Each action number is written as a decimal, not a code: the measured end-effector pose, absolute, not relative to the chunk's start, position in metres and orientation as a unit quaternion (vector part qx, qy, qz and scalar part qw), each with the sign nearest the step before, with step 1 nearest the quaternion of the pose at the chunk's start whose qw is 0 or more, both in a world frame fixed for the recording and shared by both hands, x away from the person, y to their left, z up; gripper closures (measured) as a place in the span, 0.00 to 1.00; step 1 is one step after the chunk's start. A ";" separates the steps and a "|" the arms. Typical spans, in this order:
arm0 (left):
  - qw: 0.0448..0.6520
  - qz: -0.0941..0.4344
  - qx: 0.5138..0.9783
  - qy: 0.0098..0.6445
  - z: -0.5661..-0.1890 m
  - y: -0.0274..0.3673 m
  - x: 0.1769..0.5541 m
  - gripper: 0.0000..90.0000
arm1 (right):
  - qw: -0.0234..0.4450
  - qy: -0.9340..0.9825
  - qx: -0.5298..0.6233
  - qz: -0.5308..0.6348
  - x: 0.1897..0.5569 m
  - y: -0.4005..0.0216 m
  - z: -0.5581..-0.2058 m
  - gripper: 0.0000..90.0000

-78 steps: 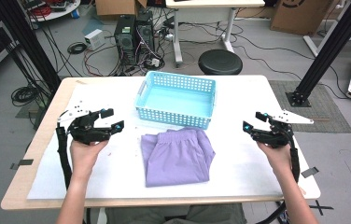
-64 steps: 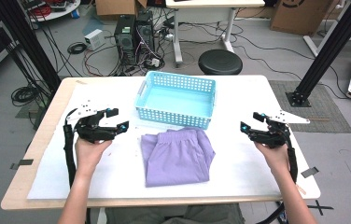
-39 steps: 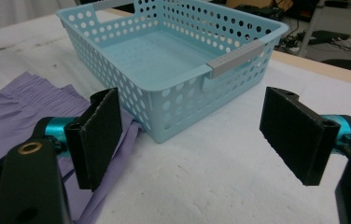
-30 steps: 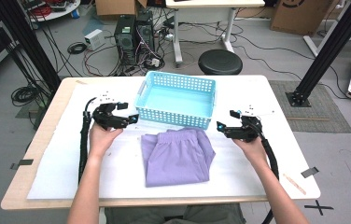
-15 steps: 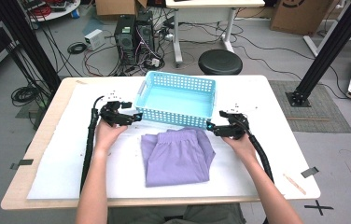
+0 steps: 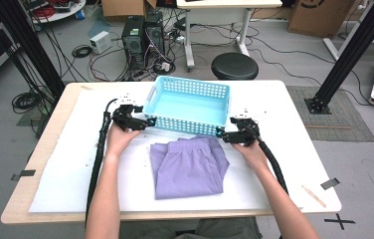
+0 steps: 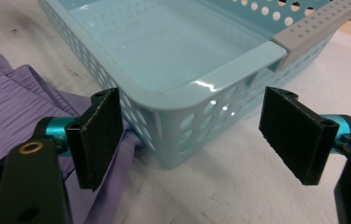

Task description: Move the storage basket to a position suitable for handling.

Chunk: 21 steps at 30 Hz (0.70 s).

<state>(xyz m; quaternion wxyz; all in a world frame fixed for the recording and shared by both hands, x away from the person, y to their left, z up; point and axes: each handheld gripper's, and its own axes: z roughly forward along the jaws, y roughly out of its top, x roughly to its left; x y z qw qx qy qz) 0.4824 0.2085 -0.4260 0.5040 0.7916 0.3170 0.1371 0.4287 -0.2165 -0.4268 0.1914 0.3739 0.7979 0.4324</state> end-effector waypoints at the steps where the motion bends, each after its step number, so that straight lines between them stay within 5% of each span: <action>1: 0.502 0.136 0.793 0.317 -0.427 0.208 0.483 0.19 | 0.186 0.802 0.370 0.430 0.431 -0.213 -0.426 0.29; 7: 0.508 0.141 0.793 0.306 -0.428 0.204 0.484 0.24 | 0.193 0.805 0.356 0.433 0.433 -0.210 -0.420 0.38; 21: 0.497 0.132 0.794 0.324 -0.422 0.195 0.475 0.33 | 0.180 0.809 0.353 0.435 0.439 -0.225 -0.417 0.40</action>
